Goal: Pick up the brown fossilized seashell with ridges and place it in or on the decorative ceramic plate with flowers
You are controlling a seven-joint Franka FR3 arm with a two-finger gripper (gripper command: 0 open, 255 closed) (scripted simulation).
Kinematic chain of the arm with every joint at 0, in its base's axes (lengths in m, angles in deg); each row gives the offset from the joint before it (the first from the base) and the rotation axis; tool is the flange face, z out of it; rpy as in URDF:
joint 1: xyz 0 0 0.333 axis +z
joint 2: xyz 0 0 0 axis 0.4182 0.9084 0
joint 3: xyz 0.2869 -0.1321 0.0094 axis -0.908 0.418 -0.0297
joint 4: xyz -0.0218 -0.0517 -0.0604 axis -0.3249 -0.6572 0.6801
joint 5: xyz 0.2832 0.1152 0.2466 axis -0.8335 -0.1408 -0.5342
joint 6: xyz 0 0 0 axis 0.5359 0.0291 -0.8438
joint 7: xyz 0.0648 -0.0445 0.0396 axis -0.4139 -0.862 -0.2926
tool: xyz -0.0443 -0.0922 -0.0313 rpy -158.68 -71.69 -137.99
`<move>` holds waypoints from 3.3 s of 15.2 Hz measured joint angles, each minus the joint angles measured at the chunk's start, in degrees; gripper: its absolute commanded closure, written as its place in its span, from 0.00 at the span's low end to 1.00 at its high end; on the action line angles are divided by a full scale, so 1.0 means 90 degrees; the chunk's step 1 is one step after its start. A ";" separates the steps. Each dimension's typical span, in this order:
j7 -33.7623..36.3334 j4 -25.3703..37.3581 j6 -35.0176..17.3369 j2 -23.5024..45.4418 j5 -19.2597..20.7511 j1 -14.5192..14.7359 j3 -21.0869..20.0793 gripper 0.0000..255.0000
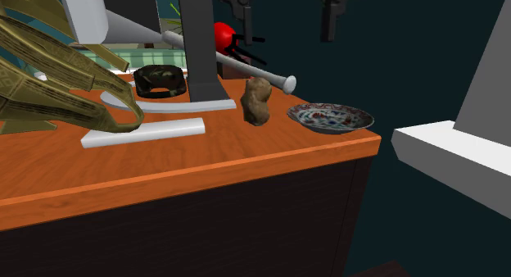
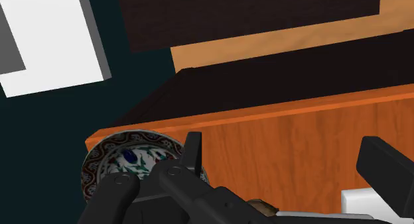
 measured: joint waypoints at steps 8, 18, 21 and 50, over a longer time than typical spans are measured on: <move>-0.0478 0.0339 -0.1210 0.1134 -0.0158 0.0050 0.0458 0.00; -0.1353 0.1303 -0.2661 0.3030 -0.0828 0.0269 0.1051 0.00; -0.1382 0.1159 -0.2928 0.3143 -0.0874 0.0290 0.1052 0.00; 0.2415 0.3290 -0.1396 0.5326 0.1364 0.0435 -0.0182 0.00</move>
